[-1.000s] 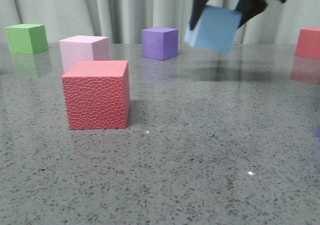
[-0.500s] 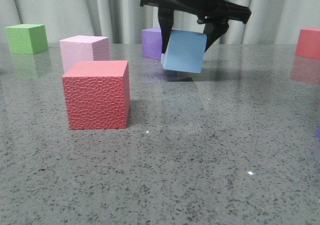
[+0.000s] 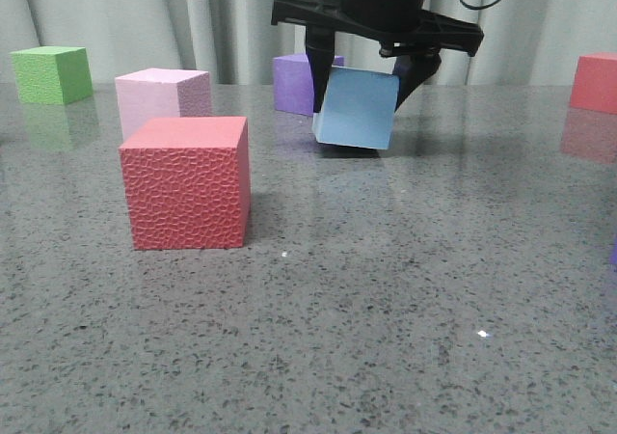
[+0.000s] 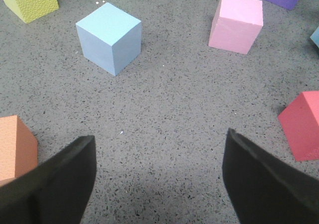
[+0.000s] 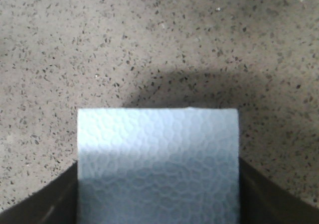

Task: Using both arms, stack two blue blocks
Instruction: 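Carry the light-blue cube with the right gripper and set it down, then open the right gripper and lift it away from the cube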

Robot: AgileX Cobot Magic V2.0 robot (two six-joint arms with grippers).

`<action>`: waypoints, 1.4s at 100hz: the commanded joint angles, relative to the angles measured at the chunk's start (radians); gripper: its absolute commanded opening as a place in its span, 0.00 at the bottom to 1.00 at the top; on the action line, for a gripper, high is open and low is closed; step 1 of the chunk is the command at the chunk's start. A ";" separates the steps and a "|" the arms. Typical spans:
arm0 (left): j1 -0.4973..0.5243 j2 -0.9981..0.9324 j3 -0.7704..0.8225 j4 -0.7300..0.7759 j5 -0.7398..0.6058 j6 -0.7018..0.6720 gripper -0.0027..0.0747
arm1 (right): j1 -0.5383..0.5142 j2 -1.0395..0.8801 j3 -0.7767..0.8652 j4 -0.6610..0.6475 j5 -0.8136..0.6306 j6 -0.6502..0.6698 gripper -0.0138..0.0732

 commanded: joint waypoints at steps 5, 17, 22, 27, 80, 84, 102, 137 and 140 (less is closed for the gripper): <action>0.003 0.012 -0.034 -0.008 -0.061 0.001 0.68 | 0.000 -0.057 -0.033 0.000 -0.022 0.001 0.79; 0.003 0.012 -0.034 -0.008 -0.061 0.001 0.68 | 0.000 -0.057 -0.033 0.007 -0.020 0.000 0.85; 0.003 0.012 -0.034 -0.008 -0.061 0.001 0.68 | 0.000 -0.057 -0.033 0.008 -0.019 0.000 0.85; 0.003 0.012 -0.034 -0.008 -0.061 0.001 0.68 | 0.000 -0.057 -0.033 0.008 -0.019 0.000 0.85; 0.003 0.012 -0.034 -0.008 -0.060 0.001 0.68 | -0.002 -0.128 -0.126 -0.109 0.107 -0.052 0.85; 0.003 0.012 -0.034 -0.008 -0.060 0.001 0.68 | -0.002 -0.145 -0.126 -0.109 0.106 -0.072 0.85; 0.003 0.012 -0.034 -0.008 -0.060 0.001 0.68 | -0.004 -0.218 -0.124 -0.109 0.106 -0.137 0.85; 0.003 0.012 -0.034 -0.008 -0.058 0.001 0.68 | -0.118 -0.391 0.079 -0.110 0.064 -0.222 0.85; 0.003 0.012 -0.034 -0.008 -0.058 0.001 0.68 | -0.133 -0.415 0.103 -0.110 0.055 -0.224 0.85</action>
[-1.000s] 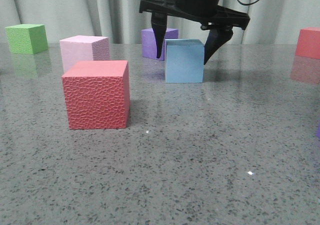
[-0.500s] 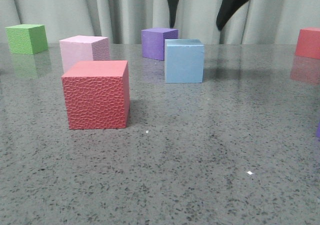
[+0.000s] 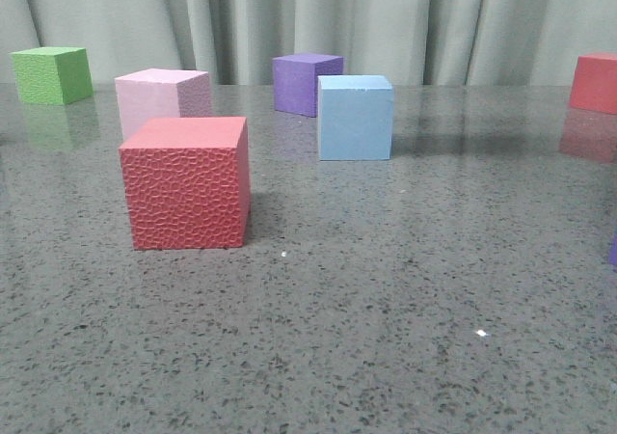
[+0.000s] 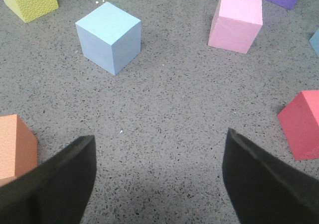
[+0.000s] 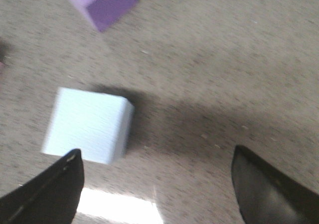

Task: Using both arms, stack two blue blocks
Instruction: 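Open the right gripper and lift it away from the cube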

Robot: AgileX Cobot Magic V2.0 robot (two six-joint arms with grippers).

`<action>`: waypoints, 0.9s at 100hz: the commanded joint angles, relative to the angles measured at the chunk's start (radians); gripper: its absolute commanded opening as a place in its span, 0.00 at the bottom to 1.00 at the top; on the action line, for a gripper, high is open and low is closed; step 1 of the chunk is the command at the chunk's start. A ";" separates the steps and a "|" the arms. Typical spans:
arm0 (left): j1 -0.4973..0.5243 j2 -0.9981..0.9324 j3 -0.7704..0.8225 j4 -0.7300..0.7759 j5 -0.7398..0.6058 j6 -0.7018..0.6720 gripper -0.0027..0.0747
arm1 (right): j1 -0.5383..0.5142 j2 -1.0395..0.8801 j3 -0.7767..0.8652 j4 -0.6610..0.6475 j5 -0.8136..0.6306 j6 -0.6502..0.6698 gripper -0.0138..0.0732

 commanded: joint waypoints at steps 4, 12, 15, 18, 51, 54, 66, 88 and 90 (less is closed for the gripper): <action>0.003 0.012 -0.034 -0.008 -0.061 0.001 0.68 | -0.058 -0.145 0.094 -0.022 -0.080 -0.022 0.85; 0.003 0.012 -0.034 -0.008 -0.061 0.001 0.68 | -0.105 -0.222 0.185 -0.022 -0.107 -0.022 0.85; 0.003 0.012 -0.034 -0.008 -0.061 0.001 0.68 | -0.121 -0.250 0.226 -0.022 -0.115 -0.022 0.85; 0.003 0.012 -0.034 -0.008 -0.061 0.001 0.68 | -0.137 -0.285 0.257 -0.022 -0.122 -0.022 0.85; 0.003 0.012 -0.034 -0.008 -0.061 0.001 0.68 | -0.305 -0.570 0.557 -0.023 -0.155 -0.082 0.85; 0.003 0.012 -0.034 -0.008 -0.061 0.001 0.68 | -0.313 -0.591 0.579 -0.023 -0.159 -0.087 0.85; 0.003 0.012 -0.034 -0.008 -0.061 0.001 0.68 | -0.328 -0.668 0.661 -0.023 -0.161 -0.108 0.85; 0.003 0.012 -0.034 -0.008 -0.061 0.001 0.68 | -0.328 -0.779 0.763 -0.030 -0.184 -0.114 0.85; 0.003 0.012 -0.034 -0.008 -0.061 0.001 0.68 | -0.328 -0.787 0.766 -0.032 -0.186 -0.114 0.85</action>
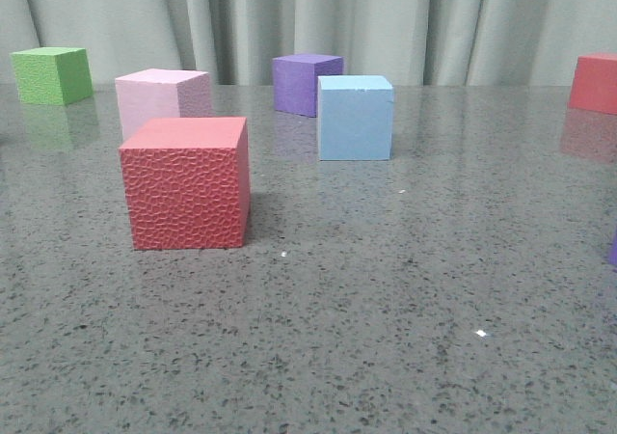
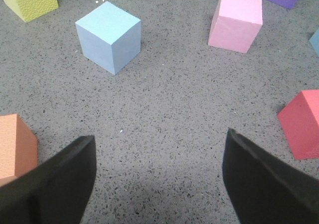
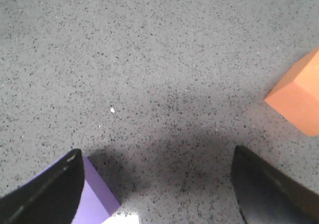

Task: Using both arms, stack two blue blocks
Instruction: 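Open the right gripper and lift it away from the cube, then lower the left gripper over the other light-blue cube and grasp it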

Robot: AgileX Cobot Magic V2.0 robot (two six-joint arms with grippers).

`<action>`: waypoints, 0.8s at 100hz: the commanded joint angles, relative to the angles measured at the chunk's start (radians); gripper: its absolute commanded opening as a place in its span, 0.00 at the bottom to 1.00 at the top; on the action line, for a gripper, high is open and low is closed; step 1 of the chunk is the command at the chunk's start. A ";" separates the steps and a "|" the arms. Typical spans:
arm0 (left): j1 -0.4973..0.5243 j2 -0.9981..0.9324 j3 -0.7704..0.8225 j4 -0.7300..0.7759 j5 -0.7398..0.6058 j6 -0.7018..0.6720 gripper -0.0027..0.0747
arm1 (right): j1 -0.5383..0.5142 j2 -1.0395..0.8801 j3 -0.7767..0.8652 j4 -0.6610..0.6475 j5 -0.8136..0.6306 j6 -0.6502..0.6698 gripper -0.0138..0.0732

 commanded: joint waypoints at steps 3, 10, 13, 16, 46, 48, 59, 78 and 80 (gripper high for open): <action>0.003 0.012 -0.034 -0.008 -0.061 0.001 0.68 | -0.007 -0.051 0.007 -0.026 -0.073 -0.012 0.85; 0.003 0.012 -0.034 -0.008 -0.061 0.001 0.68 | -0.007 -0.065 0.019 -0.031 -0.078 -0.012 0.85; 0.003 0.012 -0.034 -0.008 -0.062 0.001 0.68 | -0.007 -0.068 0.020 -0.032 -0.078 -0.012 0.85; 0.003 0.012 -0.034 -0.008 -0.067 0.001 0.68 | -0.007 -0.070 0.021 -0.033 -0.078 -0.012 0.85; 0.003 0.046 -0.068 -0.008 -0.139 0.001 0.68 | -0.007 -0.071 0.021 -0.032 -0.081 -0.012 0.85; 0.003 0.057 -0.075 -0.007 -0.146 0.001 0.68 | -0.007 -0.071 0.021 -0.032 -0.082 -0.012 0.85; 0.003 0.134 -0.138 0.033 -0.153 0.001 0.68 | -0.007 -0.071 0.021 -0.032 -0.087 -0.012 0.85; 0.003 0.330 -0.273 0.108 -0.141 0.006 0.68 | -0.007 -0.071 0.021 -0.032 -0.087 -0.012 0.85; 0.003 0.346 -0.288 0.114 -0.137 0.013 0.68 | -0.007 -0.071 0.021 -0.032 -0.087 -0.012 0.85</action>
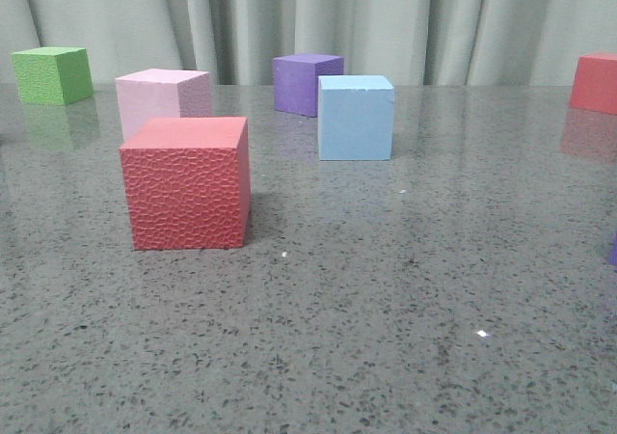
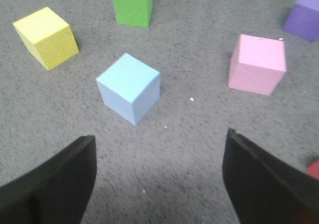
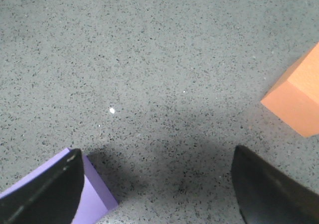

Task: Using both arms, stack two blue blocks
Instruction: 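Lower the left gripper over the other light-blue cube and grasp it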

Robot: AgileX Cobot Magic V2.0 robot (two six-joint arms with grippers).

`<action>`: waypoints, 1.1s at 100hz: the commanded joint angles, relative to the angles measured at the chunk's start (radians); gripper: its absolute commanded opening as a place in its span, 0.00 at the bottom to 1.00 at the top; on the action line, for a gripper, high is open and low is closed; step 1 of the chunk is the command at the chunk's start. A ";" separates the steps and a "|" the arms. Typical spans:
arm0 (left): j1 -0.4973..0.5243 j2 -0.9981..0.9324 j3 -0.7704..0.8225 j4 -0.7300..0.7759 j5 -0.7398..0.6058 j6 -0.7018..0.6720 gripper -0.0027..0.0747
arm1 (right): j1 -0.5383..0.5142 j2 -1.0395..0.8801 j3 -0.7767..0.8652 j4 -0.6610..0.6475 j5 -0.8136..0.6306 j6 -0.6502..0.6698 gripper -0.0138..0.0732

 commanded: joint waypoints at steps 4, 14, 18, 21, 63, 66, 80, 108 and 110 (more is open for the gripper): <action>0.003 0.122 -0.112 0.037 -0.060 0.029 0.68 | -0.007 -0.010 -0.021 -0.023 -0.058 -0.010 0.85; 0.003 0.228 -0.184 0.039 -0.055 0.098 0.68 | -0.007 -0.010 -0.021 -0.023 -0.058 -0.010 0.85; 0.003 0.271 -0.209 0.039 -0.049 0.116 0.68 | -0.007 -0.010 -0.021 -0.023 -0.058 -0.010 0.85; 0.003 0.300 -0.233 0.039 -0.042 0.130 0.68 | -0.007 -0.010 -0.021 -0.023 -0.058 -0.010 0.85; 0.003 0.641 -0.543 0.016 0.197 0.367 0.68 | -0.007 -0.010 -0.012 -0.023 -0.063 -0.010 0.85; 0.003 0.660 -0.561 0.020 0.217 0.373 0.68 | -0.007 -0.010 -0.012 -0.023 -0.063 -0.010 0.85; 0.003 0.726 -0.641 0.045 0.282 0.417 0.68 | -0.007 -0.010 -0.012 -0.023 -0.063 -0.010 0.85; 0.004 0.822 -0.704 0.117 0.372 0.459 0.69 | -0.007 -0.010 -0.012 -0.023 -0.066 -0.010 0.85; 0.004 0.826 -0.704 0.117 0.372 0.462 0.69 | -0.007 -0.010 -0.012 -0.023 -0.066 -0.010 0.85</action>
